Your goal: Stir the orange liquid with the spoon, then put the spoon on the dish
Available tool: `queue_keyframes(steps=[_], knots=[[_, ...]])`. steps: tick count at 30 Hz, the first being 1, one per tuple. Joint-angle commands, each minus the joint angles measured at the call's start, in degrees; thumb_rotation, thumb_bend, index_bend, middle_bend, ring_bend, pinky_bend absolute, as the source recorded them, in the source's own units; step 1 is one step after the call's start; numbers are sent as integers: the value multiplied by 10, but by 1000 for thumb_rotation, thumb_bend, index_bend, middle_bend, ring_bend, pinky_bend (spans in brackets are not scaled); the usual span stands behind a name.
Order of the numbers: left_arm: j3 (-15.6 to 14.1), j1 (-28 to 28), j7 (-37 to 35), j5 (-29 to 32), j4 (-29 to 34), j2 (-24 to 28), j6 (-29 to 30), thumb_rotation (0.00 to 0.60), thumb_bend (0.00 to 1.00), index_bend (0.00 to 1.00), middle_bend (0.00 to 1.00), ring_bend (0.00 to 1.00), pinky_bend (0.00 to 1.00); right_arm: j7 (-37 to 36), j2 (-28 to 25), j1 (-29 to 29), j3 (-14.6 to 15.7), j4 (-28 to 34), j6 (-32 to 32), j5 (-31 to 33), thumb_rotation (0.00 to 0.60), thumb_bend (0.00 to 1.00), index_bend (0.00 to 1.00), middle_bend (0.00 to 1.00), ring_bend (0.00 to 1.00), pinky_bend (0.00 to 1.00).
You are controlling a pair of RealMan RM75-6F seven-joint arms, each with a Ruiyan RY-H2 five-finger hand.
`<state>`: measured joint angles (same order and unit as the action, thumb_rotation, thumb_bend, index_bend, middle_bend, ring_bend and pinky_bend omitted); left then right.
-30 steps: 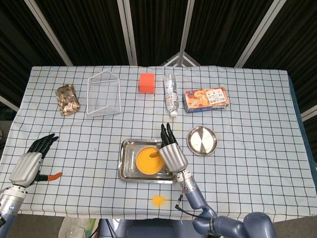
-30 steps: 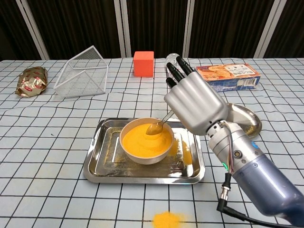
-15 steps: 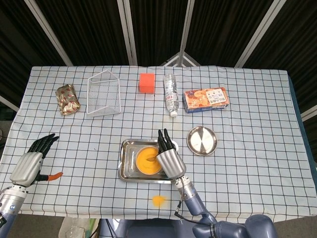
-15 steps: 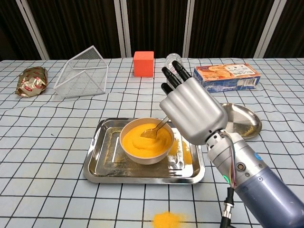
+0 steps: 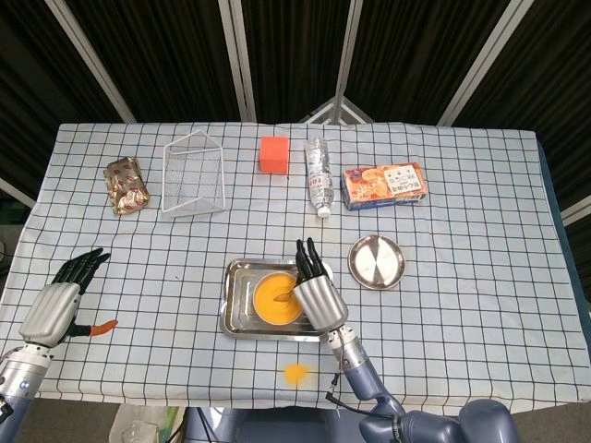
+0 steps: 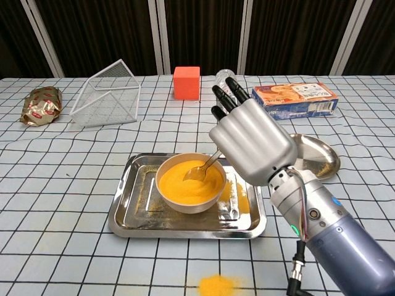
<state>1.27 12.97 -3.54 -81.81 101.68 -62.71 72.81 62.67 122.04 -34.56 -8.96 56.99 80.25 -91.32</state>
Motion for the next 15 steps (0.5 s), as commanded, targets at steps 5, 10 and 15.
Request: queue_keyframes(steps=[5, 10, 15], knots=[[0, 2, 0, 0, 0, -1, -4, 600, 0, 0, 0, 0, 20, 5, -13, -13, -21, 10, 1, -1, 600, 799, 797, 273, 0, 0], [0, 2, 3, 1, 0, -2, -4, 600, 0, 0, 0, 0, 20, 16, -28, -21, -33, 36, 2, -2, 600, 799, 797, 273, 0, 0], [0, 2, 4, 0, 1, -1, -3, 600, 0, 0, 0, 0, 20, 28, -35, -13, -22, 47, -1, -1, 600, 800, 797, 273, 0, 0]])
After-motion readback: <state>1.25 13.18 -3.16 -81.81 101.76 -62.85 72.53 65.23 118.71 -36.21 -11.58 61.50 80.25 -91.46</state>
